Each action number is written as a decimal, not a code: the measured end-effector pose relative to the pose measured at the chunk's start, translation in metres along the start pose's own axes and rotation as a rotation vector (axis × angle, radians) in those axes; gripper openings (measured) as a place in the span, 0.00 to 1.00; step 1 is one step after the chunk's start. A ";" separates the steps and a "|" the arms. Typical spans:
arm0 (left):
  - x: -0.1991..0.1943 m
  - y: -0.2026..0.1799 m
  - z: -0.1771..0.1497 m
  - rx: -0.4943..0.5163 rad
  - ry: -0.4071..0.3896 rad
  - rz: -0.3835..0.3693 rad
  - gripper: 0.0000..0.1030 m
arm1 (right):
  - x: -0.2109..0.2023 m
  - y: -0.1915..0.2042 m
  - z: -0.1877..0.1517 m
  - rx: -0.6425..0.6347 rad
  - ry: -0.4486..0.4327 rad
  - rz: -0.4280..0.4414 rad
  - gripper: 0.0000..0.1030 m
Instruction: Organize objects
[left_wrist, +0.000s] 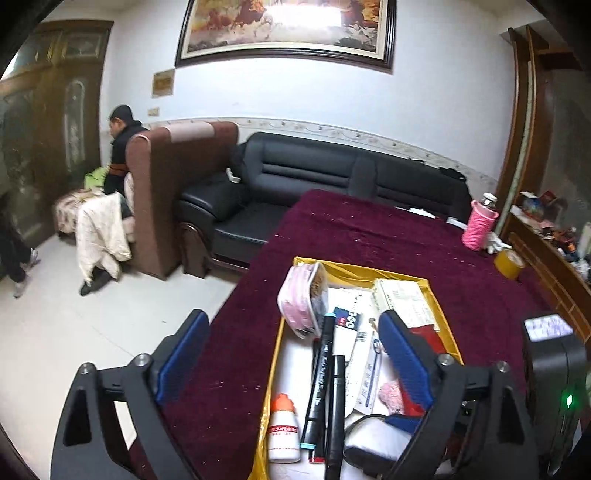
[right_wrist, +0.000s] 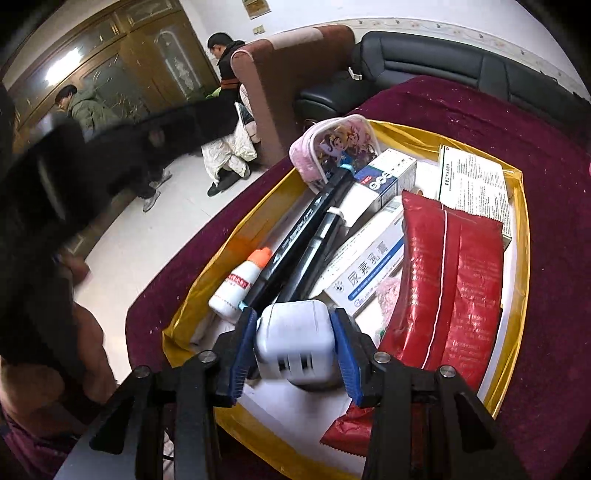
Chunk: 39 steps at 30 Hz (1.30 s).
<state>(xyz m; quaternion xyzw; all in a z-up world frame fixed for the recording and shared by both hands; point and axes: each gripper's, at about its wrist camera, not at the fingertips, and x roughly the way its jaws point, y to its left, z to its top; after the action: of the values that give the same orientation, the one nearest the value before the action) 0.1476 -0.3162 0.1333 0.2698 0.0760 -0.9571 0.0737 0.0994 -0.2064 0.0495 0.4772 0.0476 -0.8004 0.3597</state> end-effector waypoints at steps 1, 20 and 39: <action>-0.003 -0.002 0.001 0.005 -0.007 0.021 0.92 | 0.000 0.000 -0.002 -0.004 0.004 0.014 0.60; -0.069 -0.081 -0.007 0.156 -0.221 0.374 1.00 | -0.103 -0.072 -0.040 0.183 -0.264 -0.054 0.91; -0.063 -0.081 -0.015 0.074 -0.084 0.312 1.00 | -0.117 -0.067 -0.045 0.070 -0.280 -0.244 0.91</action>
<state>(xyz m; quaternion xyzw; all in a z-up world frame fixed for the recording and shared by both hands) 0.1938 -0.2283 0.1624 0.2407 -0.0055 -0.9466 0.2144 0.1242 -0.0764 0.1008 0.3639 0.0267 -0.8979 0.2464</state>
